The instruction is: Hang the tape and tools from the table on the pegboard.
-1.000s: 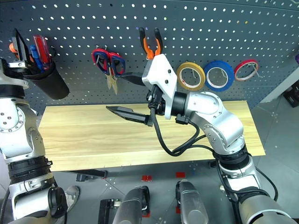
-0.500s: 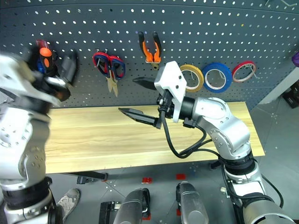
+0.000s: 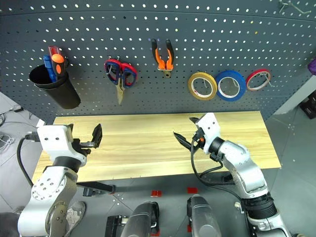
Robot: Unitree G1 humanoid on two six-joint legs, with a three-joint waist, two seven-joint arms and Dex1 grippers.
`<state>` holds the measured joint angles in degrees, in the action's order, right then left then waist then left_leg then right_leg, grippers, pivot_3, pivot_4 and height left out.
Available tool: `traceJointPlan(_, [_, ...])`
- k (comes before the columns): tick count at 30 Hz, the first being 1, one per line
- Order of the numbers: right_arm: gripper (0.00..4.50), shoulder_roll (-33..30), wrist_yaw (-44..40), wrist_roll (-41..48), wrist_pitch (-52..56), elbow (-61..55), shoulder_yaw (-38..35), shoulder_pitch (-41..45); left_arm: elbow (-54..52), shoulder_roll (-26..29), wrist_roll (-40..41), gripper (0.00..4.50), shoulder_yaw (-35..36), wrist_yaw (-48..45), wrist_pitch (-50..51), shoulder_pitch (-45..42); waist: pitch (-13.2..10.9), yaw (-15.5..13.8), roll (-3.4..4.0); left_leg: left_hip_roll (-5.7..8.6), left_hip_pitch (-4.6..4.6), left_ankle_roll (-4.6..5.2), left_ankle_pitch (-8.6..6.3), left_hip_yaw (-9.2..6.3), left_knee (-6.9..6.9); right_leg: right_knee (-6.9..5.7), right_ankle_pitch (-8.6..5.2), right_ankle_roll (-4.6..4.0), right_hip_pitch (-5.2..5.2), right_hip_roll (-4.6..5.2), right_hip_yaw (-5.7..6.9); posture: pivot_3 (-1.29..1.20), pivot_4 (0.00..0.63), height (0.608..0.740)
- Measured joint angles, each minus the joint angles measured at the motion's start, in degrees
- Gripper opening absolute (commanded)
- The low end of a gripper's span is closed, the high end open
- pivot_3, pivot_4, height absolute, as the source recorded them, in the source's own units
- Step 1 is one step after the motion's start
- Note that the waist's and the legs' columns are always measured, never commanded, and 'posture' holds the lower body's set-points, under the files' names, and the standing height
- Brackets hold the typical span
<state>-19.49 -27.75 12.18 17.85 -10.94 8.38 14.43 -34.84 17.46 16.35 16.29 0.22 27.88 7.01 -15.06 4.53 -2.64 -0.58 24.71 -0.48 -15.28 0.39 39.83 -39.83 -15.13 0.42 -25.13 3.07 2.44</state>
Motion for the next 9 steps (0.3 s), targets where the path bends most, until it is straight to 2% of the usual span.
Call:
traceJointPlan(5, [4.5, 2.54, 6.62, -6.54, -10.61, 14.28, -1.22, -2.33, 5.7, -2.91, -2.6, 4.19, 1.92, 0.16, -6.52, 5.31, 1.35, -0.07, 0.23, 0.01, -0.03, 0.05, -0.03, 0.09, -0.06, 0.17, 0.0, 0.0, 0.05, 0.0, -0.07, -0.15, 0.182, 0.74])
traceJointPlan(9, [4.5, 2.67, 8.88, -8.64, -16.38, 24.87, -3.26, -2.34, 10.06, -4.13, -4.39, 4.19, 2.96, 0.39, -10.5, 7.41, 2.39, -0.8, 0.32, 0.01, -0.07, 0.09, -0.07, 0.13, -0.09, 0.25, 0.0, 0.01, 0.13, -0.02, -0.1, -0.14, 0.167, 0.74])
